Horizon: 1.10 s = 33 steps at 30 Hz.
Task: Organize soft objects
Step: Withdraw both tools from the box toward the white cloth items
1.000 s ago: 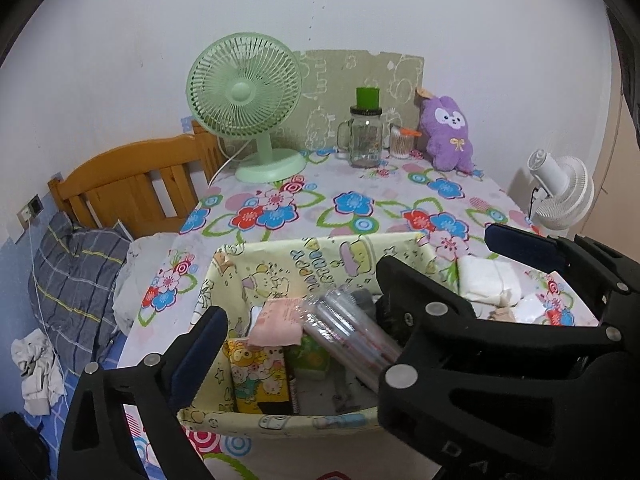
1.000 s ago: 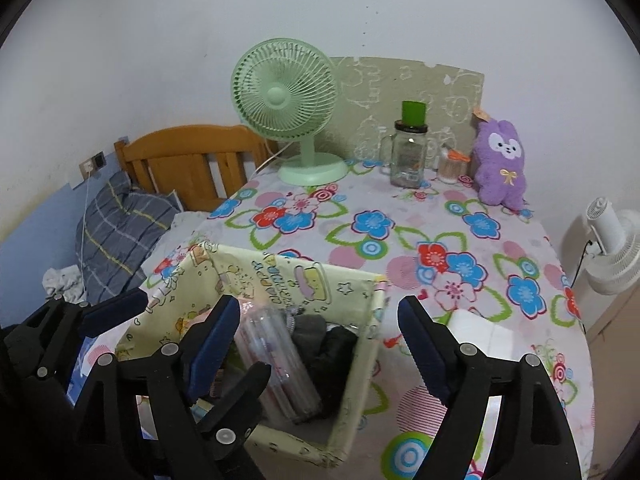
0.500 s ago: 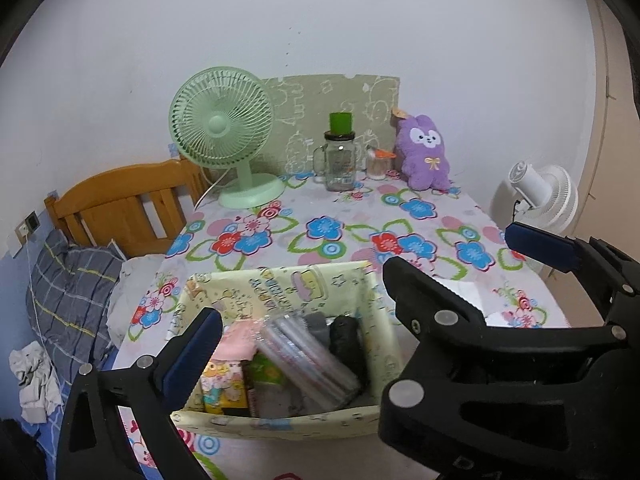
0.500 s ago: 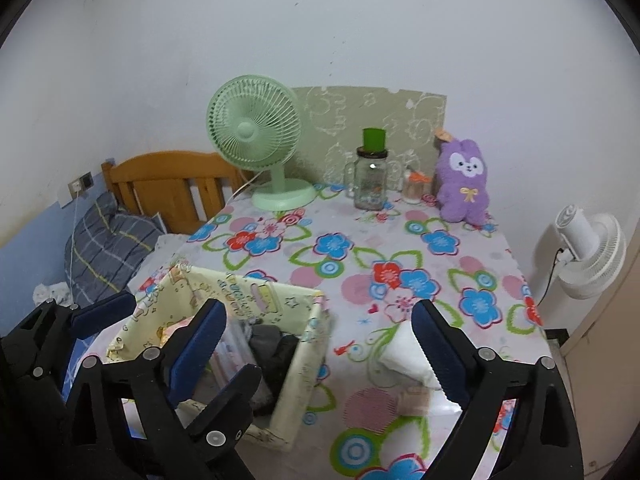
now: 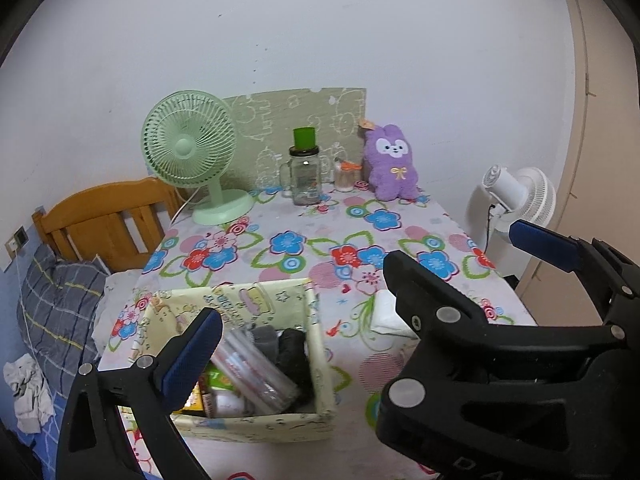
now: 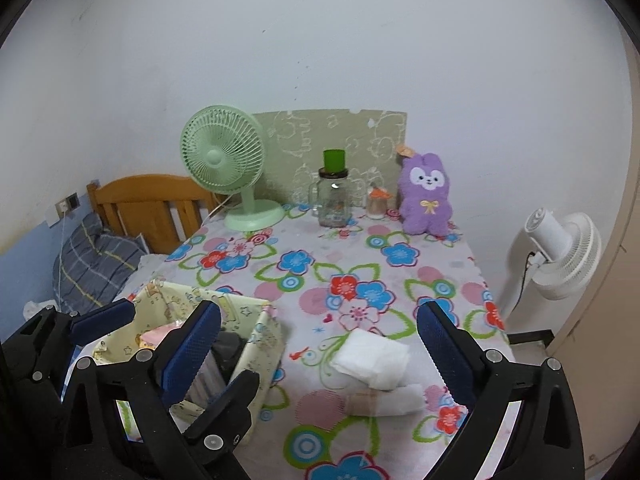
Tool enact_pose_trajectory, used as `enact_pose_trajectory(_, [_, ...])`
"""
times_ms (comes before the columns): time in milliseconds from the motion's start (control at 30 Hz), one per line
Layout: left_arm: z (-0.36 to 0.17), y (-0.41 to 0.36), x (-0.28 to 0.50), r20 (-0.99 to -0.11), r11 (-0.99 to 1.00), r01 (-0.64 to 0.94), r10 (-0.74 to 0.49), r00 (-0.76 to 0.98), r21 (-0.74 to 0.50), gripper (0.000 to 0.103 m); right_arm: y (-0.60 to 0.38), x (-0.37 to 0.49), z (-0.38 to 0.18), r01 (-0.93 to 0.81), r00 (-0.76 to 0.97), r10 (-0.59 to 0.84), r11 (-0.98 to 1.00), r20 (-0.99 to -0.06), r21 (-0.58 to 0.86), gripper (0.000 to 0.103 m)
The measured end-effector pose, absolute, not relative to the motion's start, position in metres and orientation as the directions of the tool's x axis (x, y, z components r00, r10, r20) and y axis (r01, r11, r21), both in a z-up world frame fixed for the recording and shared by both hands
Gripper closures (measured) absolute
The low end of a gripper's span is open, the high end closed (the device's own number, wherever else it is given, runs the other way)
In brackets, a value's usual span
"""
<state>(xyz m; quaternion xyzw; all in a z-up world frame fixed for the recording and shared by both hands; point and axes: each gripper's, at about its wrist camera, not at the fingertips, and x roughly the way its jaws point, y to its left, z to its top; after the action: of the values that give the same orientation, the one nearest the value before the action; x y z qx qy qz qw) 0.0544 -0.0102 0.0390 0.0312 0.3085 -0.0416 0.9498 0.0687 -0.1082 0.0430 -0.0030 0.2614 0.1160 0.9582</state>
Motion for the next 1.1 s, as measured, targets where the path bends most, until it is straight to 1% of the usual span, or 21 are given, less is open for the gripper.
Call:
enact_pose_trajectory(633, [0.041, -0.061, 0.056, -0.574, 0.989, 0.145, -0.101, 0.813, 0.032, 0.0, -0.157, 0.061, 0.046, -0.143, 0.864, 0.152, 0.988, -0.481, 0.055, 0.002])
enact_pose_trajectory(933, [0.028, -0.078, 0.065, -0.572, 0.989, 0.149, -0.111, 0.813, 0.021, 0.0, -0.176, 0.068, 0.034, -0.127, 0.857, 0.14, 0.99, -0.495, 0.058, 0.002])
enact_pose_trajectory(1100, [0.015, -0.087, 0.072, -0.585, 0.989, 0.146, -0.117, 0.802, 0.003, 0.0, -0.183, 0.074, 0.022, -0.134, 0.846, 0.142, 0.99, -0.513, 0.052, 0.002])
